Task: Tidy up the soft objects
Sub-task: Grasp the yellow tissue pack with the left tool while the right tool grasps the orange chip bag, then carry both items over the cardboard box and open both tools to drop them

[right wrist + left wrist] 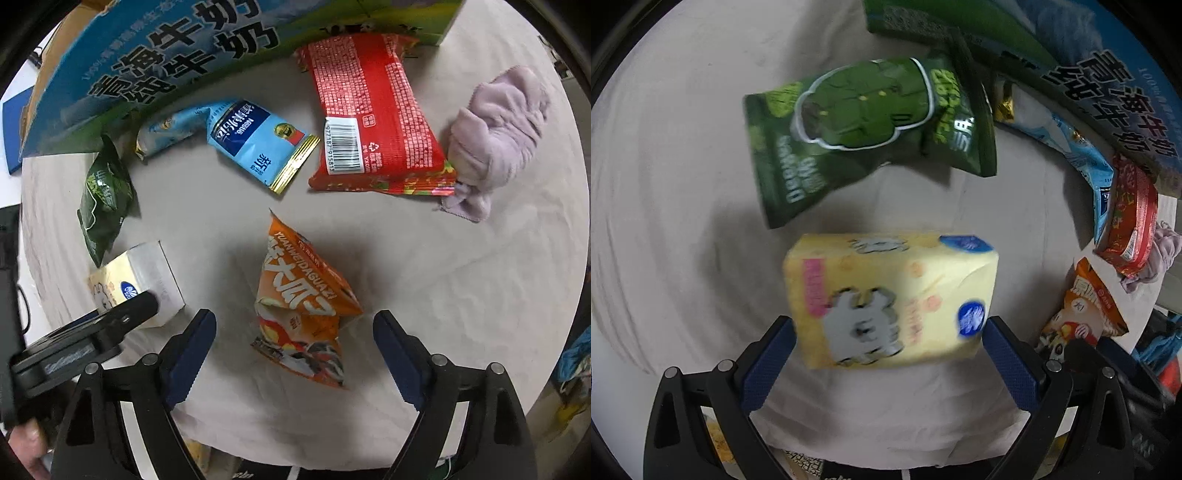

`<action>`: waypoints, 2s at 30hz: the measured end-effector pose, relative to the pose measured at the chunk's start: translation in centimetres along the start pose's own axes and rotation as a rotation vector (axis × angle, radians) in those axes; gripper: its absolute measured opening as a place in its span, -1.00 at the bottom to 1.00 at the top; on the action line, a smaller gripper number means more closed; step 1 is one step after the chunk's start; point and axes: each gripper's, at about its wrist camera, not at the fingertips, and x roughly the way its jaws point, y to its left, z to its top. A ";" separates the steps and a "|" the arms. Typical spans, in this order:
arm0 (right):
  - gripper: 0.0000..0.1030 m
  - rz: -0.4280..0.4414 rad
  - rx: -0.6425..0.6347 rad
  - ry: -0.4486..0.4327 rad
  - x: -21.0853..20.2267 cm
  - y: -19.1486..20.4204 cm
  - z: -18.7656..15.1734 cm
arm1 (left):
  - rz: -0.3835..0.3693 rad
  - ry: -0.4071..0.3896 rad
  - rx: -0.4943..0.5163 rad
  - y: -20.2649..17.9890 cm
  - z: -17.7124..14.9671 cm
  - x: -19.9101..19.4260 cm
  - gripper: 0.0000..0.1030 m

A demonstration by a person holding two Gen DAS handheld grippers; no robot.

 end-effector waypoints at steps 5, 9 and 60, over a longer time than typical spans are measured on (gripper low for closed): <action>0.73 -0.001 0.027 0.012 -0.6 0.4 -0.9 | 0.007 -0.013 0.012 -0.1 0.1 1.4 0.84; 0.29 -0.039 0.031 -0.015 1.4 0.9 -0.6 | -0.009 -0.048 0.010 0.4 -0.4 1.8 0.83; -0.38 0.049 -0.272 -0.166 -16.8 2.9 23.4 | -0.127 -0.261 0.187 -12.6 18.8 -19.7 0.83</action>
